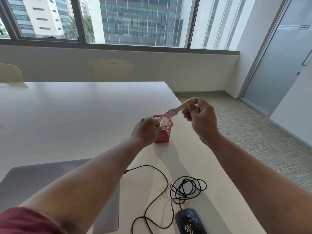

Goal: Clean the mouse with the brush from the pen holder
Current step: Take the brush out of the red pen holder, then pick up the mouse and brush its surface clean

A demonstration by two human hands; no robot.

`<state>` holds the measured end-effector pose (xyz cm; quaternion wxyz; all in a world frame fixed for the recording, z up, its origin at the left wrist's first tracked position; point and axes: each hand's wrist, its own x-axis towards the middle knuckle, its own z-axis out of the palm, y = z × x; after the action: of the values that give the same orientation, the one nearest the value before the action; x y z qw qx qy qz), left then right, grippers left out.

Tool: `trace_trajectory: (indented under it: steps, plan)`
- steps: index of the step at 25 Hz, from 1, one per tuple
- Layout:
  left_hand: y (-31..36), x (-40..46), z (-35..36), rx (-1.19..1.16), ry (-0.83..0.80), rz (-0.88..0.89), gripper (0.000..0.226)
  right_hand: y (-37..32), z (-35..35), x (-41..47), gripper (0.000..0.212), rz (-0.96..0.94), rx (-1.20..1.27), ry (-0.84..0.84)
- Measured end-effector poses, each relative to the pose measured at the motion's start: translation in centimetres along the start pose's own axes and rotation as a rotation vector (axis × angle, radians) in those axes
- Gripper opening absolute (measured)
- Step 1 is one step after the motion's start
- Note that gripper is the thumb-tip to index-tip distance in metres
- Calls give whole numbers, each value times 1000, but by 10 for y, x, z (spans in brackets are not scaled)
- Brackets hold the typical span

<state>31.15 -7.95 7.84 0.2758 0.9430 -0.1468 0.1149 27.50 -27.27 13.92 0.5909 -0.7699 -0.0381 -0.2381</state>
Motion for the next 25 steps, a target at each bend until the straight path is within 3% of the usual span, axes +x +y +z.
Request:
trace_trajectory:
  steps: [5,14,20,25]
  plan:
    - [12,-16,-15,-16,23,-9,49,-31,-25,-35,15,56,213,-4]
    - [20,-141,-14,-305,116,77,30,-64,-60,-140,8,97,376,68]
    - [47,-224,-11,-480,3,133,33,-54,-74,-227,7,184,362,311]
    - [68,-276,-6,-512,-141,120,49,-44,-88,-287,9,276,350,463]
